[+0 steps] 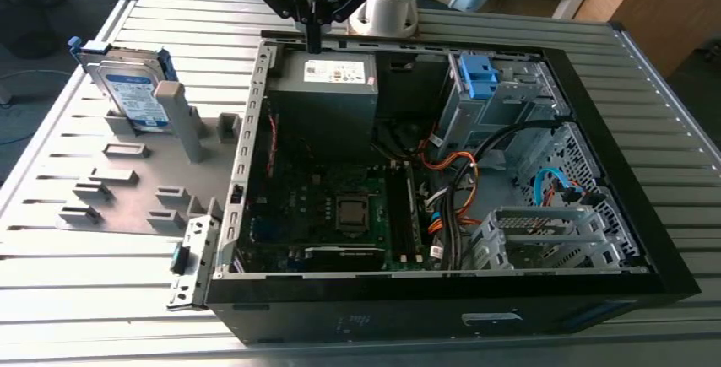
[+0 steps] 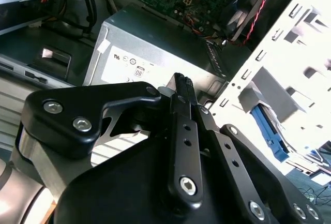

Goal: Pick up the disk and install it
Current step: 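Reach for the disk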

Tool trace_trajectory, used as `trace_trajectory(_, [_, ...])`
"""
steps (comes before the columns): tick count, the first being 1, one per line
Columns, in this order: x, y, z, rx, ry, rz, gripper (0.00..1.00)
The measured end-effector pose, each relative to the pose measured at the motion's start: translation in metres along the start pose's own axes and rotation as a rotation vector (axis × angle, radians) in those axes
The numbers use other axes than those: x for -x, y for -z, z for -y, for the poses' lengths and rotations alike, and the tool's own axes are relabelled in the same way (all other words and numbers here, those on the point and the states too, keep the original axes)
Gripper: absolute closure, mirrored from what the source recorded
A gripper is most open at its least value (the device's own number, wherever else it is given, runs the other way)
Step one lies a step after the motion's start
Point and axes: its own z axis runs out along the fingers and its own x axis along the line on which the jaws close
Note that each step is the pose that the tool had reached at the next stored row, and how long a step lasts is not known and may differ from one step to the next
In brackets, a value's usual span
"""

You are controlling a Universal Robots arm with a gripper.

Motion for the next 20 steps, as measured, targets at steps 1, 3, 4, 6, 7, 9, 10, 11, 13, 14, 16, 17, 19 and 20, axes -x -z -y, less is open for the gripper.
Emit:
trace_trajectory(1, [-0.0004,0.0,0.0,0.0,0.0,0.0,0.89])
trace_trajectory(3, [-0.001,0.0,0.0,0.0001,0.0,0.0,0.89])
trace_trajectory(4, [-0.0013,0.0,0.0001,0.0,0.0,0.0,0.89])
trace_trajectory(6, [-0.0018,0.0,0.0001,0.0,0.0,0.0,0.89])
trace_trajectory(7, [-0.0023,0.0001,0.0002,0.0,0.0,0.0,0.89])
trace_trajectory(9, [-0.0031,0.0,0.0002,0.0001,0.0,0.0,0.89])
trace_trajectory(10, [-0.0034,0.0001,0.0002,0.0001,0.0,0.0,0.89])
trace_trajectory(11, [-0.0036,0.0001,0.0002,0.0001,0.0,0.0,0.89])
trace_trajectory(13, [-0.0043,0.0001,0.0003,0.0,0.0,0.0,0.89])
trace_trajectory(14, [-0.0046,0.0001,0.0003,0.0,0.0,0.0,0.89])
trace_trajectory(16, [-0.0054,0.0001,0.0004,0.0,0.0,0.0,0.89])
trace_trajectory(17, [-0.0057,0.0001,0.0004,0.0,0.0,0.0,0.89])
trace_trajectory(19, [-0.0064,0.0002,0.0005,0.0,0.0,0.0,0.89])
trace_trajectory(20, [-0.0068,0.0002,0.0005,0.0001,0.0,0.0,0.89])
